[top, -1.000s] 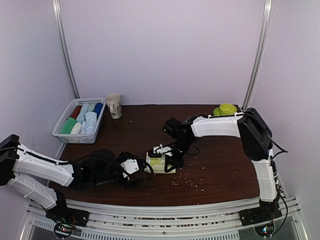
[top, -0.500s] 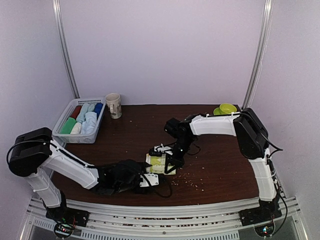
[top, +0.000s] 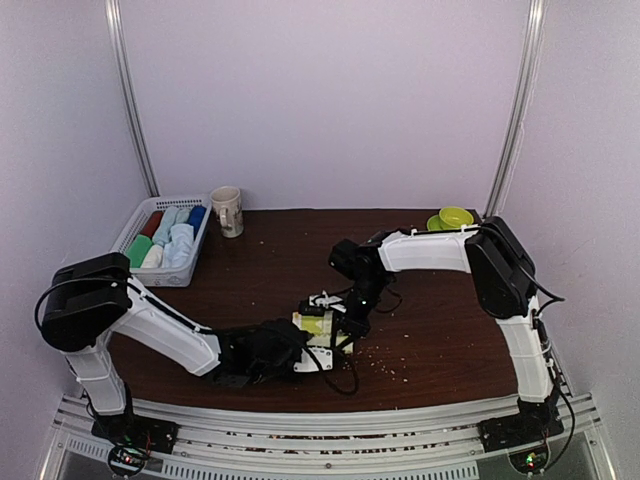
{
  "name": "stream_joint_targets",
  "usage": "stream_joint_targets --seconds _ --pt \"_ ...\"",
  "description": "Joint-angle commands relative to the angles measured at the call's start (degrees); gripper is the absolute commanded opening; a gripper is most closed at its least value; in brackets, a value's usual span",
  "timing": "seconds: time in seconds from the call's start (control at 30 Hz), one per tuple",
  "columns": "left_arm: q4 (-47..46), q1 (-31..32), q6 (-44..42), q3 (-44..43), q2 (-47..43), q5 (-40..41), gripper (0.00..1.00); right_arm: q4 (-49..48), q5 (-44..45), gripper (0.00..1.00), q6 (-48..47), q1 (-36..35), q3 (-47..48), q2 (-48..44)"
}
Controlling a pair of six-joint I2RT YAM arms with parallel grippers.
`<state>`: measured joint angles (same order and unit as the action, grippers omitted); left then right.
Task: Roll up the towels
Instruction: Roll the towel at the center of the board.
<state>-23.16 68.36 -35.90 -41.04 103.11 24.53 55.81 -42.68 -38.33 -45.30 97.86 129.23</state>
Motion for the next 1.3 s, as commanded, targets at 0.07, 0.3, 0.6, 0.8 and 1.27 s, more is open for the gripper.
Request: stream_joint_targets --seconds 0.07,0.3,0.6,0.8,1.27 --pt "3.7 0.1 0.3 -2.0 1.8 2.4 0.34 5.0 5.4 0.0 0.2 -0.8 -3.5 4.2" --pt "13.9 -0.3 4.3 -5.9 2.1 -2.6 0.05 4.0 6.0 0.1 0.3 -0.7 -4.4 1.6" --pt "30.7 -3.5 13.8 -13.0 1.7 -17.8 0.0 -7.2 15.2 1.0 5.6 0.9 -14.8 -14.8" --pt "37.5 -7.5 20.2 -17.5 3.5 -29.9 0.0 -23.8 29.9 1.0 14.9 1.6 -29.1 -29.8" --pt "49.3 -15.3 24.9 -28.5 12.1 -46.3 0.0 -58.3 63.1 1.0 29.3 1.1 -54.7 -63.5"
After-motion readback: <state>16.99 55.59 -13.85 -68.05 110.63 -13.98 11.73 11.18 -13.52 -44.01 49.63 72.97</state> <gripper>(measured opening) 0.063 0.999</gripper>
